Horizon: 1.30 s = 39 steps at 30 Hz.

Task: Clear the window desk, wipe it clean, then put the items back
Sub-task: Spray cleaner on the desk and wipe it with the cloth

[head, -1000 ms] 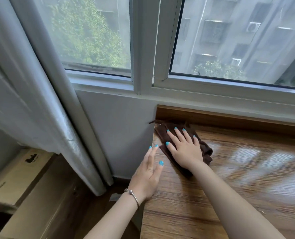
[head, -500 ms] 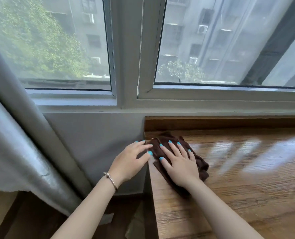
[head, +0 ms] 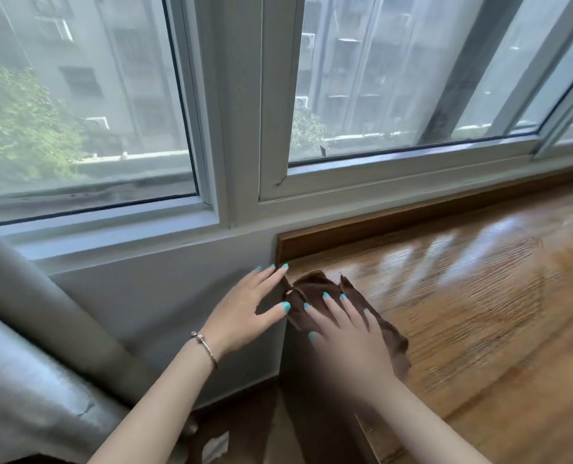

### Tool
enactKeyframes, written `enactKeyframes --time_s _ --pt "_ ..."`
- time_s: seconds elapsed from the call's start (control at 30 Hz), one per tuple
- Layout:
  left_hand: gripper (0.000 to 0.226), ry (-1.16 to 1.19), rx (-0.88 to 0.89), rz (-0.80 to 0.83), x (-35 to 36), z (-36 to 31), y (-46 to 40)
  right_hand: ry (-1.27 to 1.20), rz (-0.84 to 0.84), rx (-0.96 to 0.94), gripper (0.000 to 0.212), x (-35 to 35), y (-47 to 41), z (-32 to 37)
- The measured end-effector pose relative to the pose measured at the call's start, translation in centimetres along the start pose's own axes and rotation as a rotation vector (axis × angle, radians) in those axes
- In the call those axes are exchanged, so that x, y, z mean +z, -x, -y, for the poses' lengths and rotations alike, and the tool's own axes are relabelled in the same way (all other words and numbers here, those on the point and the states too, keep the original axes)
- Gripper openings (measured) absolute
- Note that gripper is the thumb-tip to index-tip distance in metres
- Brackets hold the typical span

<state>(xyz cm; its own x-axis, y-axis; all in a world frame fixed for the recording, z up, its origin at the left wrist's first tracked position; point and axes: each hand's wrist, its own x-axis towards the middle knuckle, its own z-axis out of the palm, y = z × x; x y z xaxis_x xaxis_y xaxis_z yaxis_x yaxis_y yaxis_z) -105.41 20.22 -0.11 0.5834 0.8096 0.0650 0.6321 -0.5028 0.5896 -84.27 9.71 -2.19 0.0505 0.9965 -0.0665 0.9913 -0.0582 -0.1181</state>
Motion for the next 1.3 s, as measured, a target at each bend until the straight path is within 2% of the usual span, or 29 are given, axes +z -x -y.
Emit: enactKeyframes --time_s 0.13,0.27,0.4,0.53,0.6,0.7,0.8,0.9,1.0,1.17,1.23,1.3 --pt "0.060 -0.014 0.036 0.029 0.1 0.1 -0.2 -0.022 -0.002 0.100 0.053 -1.1 -4.7 1.0" --pt "0.064 0.113 0.061 0.031 0.1 -0.3 -0.8 -0.081 0.031 0.177 0.052 -2.1 -8.4 2.7" --pt "0.059 0.189 0.066 0.008 0.9 0.1 -1.3 -0.050 0.004 0.118 0.054 -1.2 -2.9 2.2" --pt "0.063 0.135 0.091 0.061 1.7 0.0 -2.8 -0.001 -0.094 0.068 0.054 -0.1 6.6 0.7" --pt "0.065 0.154 0.094 0.061 2.0 -0.5 -3.5 -0.009 -0.039 0.072 0.052 -0.2 7.5 -0.6" --pt "0.062 0.207 0.066 0.051 2.1 -1.3 -4.1 -0.032 -0.011 0.177 0.053 -0.8 3.1 -2.1" --pt "0.061 0.127 0.033 -0.019 1.7 -1.8 -3.9 -0.057 -0.019 0.316 0.053 -1.5 -3.6 -1.8" --pt "0.061 0.079 0.006 -0.069 1.4 -2.2 -3.7 -0.046 0.006 0.320 0.053 -1.4 -6.2 -0.2" --pt "0.060 0.136 0.008 -0.034 1.5 -2.5 -3.6 -0.044 0.000 0.207 0.054 -0.9 -2.0 0.9" --pt "0.070 0.217 -0.016 0.040 2.8 -4.0 -3.4 0.018 -0.082 0.101 0.054 -0.1 12.5 0.1" --pt "0.070 0.240 -0.020 0.053 3.3 -5.0 -3.4 0.011 -0.006 0.118 0.052 -0.4 14.6 -0.9" --pt "0.070 0.266 -0.019 0.064 3.7 -6.2 -3.2 -0.036 0.037 0.091 0.050 -0.5 13.1 -2.1"
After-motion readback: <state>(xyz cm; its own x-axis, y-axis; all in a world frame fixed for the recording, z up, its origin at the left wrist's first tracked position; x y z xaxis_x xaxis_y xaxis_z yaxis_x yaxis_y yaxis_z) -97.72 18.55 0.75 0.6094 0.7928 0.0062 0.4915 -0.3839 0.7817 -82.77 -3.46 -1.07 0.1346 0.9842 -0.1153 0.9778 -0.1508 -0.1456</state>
